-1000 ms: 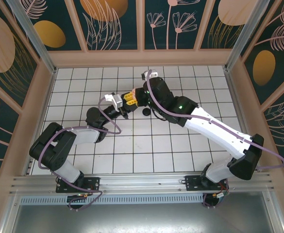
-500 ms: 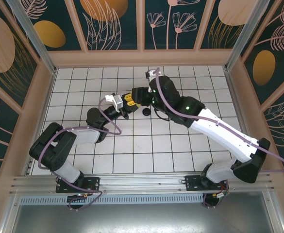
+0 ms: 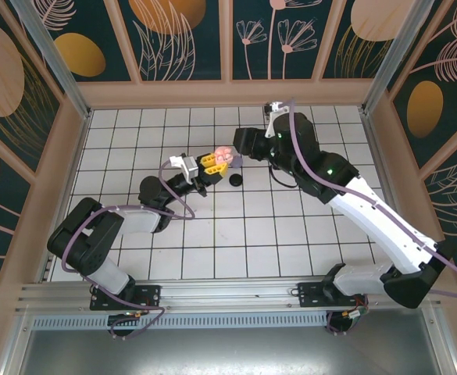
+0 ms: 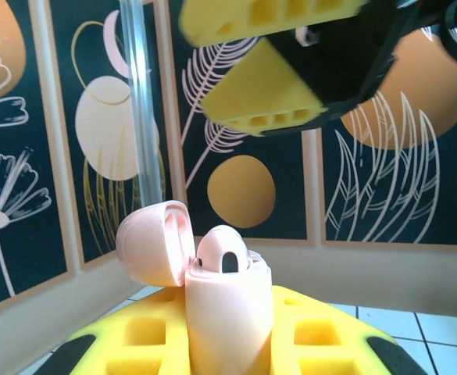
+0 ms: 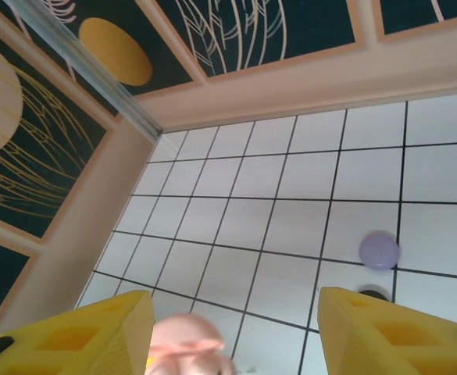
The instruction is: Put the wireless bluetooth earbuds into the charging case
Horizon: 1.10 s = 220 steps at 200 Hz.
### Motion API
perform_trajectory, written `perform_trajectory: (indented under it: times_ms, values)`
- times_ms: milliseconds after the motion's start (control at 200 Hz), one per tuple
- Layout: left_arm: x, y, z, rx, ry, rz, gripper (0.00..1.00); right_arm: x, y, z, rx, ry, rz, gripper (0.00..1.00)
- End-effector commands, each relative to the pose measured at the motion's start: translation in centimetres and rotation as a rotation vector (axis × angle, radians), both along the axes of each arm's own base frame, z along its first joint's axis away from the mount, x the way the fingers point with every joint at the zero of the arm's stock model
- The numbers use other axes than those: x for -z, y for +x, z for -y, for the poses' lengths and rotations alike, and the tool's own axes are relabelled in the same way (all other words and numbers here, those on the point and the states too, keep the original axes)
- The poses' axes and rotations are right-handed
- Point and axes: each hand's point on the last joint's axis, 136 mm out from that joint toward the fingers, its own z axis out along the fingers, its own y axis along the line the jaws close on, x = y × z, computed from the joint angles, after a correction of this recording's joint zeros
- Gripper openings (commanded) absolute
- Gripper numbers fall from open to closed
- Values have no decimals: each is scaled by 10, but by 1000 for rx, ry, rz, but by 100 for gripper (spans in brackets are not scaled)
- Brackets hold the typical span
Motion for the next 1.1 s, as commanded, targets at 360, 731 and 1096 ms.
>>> perform_trajectory:
  times_ms: [360,731,1096]
  values:
    - [15,-31,20,126,28,-37,0,49,38,-24,-140,-71,-206,58]
    - [13,-31,27,143,35,-37,0,73,50,-33,-174,-145,-270,57]
    - [9,-31,27,141,27,-25,0,88,47,-38,-208,-161,-317,35]
